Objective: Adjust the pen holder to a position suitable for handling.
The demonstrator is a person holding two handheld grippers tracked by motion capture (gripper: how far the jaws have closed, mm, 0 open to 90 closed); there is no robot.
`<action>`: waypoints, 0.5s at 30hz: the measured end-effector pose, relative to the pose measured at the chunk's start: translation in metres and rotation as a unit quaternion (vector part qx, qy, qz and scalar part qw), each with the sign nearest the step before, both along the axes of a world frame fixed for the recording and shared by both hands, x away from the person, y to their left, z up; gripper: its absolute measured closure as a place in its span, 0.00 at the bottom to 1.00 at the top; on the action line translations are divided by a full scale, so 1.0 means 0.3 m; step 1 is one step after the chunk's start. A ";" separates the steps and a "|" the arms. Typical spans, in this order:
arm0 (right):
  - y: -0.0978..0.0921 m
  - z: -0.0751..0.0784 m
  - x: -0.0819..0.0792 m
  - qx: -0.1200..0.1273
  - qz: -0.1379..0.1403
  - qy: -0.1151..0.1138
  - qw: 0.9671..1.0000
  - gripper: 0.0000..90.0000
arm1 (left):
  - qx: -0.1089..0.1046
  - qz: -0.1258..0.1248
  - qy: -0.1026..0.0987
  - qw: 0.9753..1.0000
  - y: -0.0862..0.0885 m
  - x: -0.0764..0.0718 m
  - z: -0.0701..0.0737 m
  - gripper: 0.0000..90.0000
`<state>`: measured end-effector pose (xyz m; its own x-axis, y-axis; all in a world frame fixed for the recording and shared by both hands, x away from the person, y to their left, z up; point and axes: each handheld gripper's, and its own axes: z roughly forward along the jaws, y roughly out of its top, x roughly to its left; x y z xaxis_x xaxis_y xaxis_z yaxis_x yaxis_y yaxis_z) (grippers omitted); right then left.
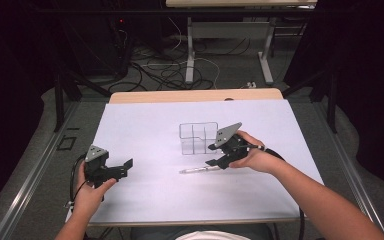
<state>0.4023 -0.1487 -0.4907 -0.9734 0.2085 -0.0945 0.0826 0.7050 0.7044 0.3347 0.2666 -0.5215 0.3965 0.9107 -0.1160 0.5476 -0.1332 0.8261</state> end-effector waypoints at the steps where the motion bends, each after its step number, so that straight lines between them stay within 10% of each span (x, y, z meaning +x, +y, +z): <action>1: 0.007 -0.004 -0.002 0.002 -0.002 0.007 1.000 0.47 | 0.000 0.000 0.000 1.000 0.000 0.000 0.000 0.02; 15: 0.096 -0.061 0.011 0.001 0.010 0.032 0.999 0.58 | 0.000 -0.001 0.000 1.000 0.001 0.000 0.000 0.02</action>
